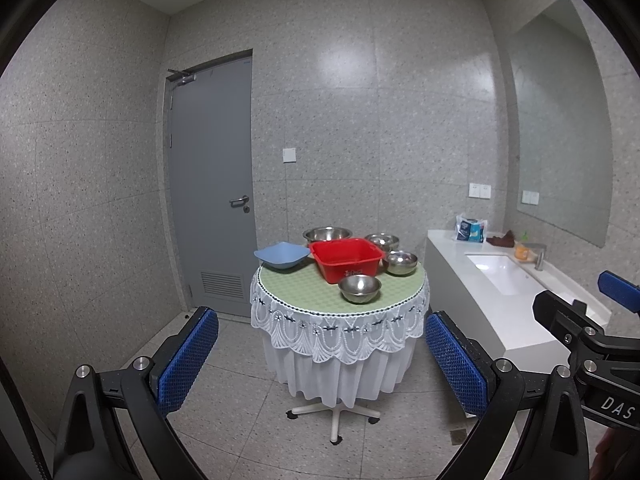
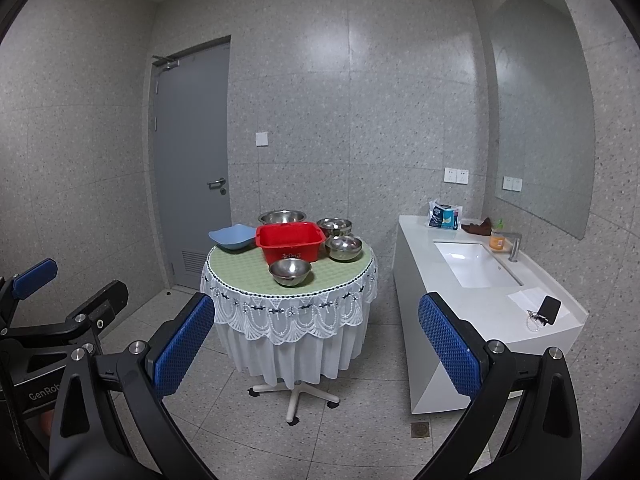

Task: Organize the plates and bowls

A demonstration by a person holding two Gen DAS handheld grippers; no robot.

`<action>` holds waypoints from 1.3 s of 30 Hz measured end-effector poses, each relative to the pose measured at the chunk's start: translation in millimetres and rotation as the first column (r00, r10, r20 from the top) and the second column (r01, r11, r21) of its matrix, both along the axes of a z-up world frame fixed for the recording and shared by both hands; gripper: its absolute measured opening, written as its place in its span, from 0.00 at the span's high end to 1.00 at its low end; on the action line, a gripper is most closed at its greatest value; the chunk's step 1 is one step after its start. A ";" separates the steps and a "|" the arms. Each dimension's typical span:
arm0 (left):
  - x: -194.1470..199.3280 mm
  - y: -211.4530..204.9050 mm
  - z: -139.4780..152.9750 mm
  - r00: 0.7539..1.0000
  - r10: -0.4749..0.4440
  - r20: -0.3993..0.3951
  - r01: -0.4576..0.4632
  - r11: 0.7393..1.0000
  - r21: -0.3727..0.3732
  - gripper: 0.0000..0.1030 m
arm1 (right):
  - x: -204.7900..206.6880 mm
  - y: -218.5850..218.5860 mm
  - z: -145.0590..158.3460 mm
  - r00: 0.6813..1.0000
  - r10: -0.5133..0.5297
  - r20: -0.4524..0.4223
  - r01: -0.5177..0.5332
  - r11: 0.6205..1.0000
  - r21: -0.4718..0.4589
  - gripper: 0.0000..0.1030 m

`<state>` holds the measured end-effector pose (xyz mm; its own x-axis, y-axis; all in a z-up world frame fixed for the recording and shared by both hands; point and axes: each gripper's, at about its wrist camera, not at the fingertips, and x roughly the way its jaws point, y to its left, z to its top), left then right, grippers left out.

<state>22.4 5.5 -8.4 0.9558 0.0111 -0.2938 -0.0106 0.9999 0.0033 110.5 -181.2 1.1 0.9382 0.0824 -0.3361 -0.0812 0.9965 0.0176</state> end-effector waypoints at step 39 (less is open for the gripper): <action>162.9 -33.6 8.9 0.997 0.068 -0.043 -0.068 0.998 0.009 0.01 | 143.0 -11.8 -17.8 0.998 0.058 -0.035 -0.059 0.998 -0.006 0.00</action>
